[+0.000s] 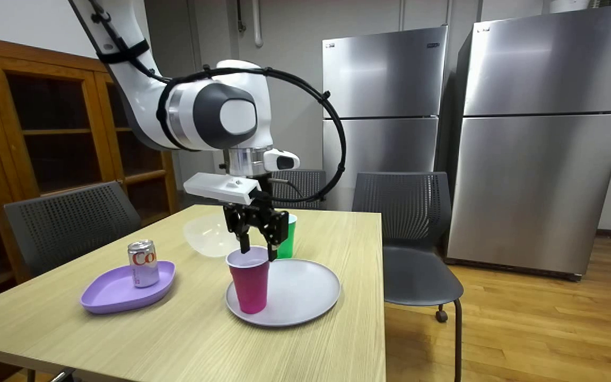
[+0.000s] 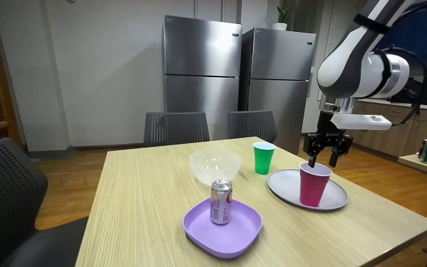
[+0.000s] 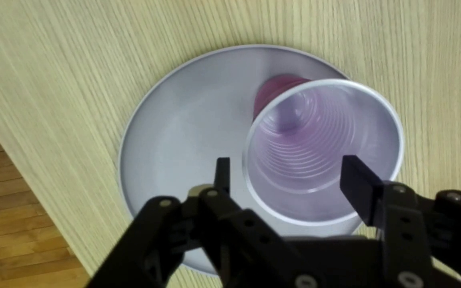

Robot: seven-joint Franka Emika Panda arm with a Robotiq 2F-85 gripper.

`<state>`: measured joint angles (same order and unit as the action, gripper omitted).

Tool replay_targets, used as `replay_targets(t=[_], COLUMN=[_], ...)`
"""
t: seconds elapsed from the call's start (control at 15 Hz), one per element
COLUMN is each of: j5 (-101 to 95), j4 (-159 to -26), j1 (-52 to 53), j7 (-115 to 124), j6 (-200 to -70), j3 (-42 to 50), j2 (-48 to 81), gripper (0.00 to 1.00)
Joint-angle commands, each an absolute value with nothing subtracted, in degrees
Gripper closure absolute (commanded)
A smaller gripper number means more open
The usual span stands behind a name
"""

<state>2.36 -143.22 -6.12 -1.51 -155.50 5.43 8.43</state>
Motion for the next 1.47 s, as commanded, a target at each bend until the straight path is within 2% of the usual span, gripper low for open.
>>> replay_targets(t=[0.0, 0.33, 0.4, 1.4], j5=[-4.71, -10.43, -8.02, -8.64], j4=[-144.72, -143.81, -143.20, -142.12], j1=[-5.38, -5.37, -6.08, -5.63], j7=[1.45, 2.58, 0.46, 2.61], j6=[-153.03, -151.34, -153.73, -151.89], j3=[7.54, 7.40, 7.38, 7.15], j2=[3.29, 0.37, 3.27, 2.79], gripper=[0.00, 0.00, 0.00, 0.00])
